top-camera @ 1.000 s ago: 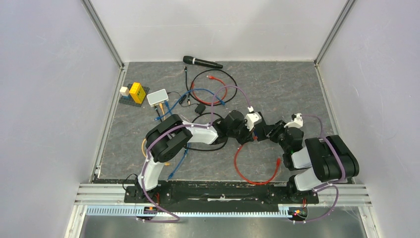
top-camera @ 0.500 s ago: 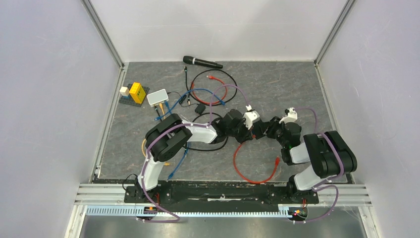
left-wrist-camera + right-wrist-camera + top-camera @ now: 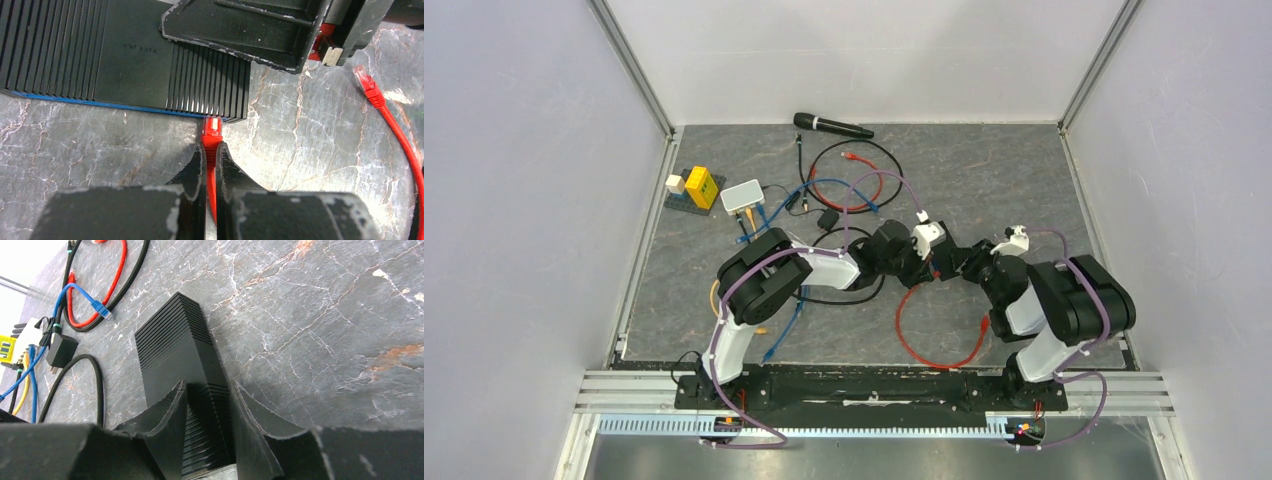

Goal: Insert the plug into the switch port
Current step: Insert the connector into the switch port.

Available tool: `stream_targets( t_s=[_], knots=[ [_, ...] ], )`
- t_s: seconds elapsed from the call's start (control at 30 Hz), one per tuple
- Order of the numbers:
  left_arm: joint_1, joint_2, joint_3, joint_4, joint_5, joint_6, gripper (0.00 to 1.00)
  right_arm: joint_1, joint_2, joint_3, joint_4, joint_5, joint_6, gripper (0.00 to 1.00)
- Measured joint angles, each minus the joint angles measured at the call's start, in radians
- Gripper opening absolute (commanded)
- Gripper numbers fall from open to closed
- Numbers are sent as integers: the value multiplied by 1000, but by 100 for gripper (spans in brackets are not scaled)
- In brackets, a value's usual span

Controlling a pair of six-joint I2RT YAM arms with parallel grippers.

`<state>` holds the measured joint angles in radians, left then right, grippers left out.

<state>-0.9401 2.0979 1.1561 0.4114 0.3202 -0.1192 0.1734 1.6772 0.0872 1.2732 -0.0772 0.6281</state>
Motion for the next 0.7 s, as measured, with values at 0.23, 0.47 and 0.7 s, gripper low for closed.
stream_targets(
  t_s=[0.23,0.47,0.7],
  knots=[
    [-33,-19,-41,64,-77,92,9,-42,-207,111,-439,-85,-62,73],
    [-55,-26,-58,97,-154,137,48,-117,-164,467,-975,-167,-193,98],
    [-55,-192,-121,38,-238,174,76,-138,-227,647,-1340,-44,-368,98]
  ],
)
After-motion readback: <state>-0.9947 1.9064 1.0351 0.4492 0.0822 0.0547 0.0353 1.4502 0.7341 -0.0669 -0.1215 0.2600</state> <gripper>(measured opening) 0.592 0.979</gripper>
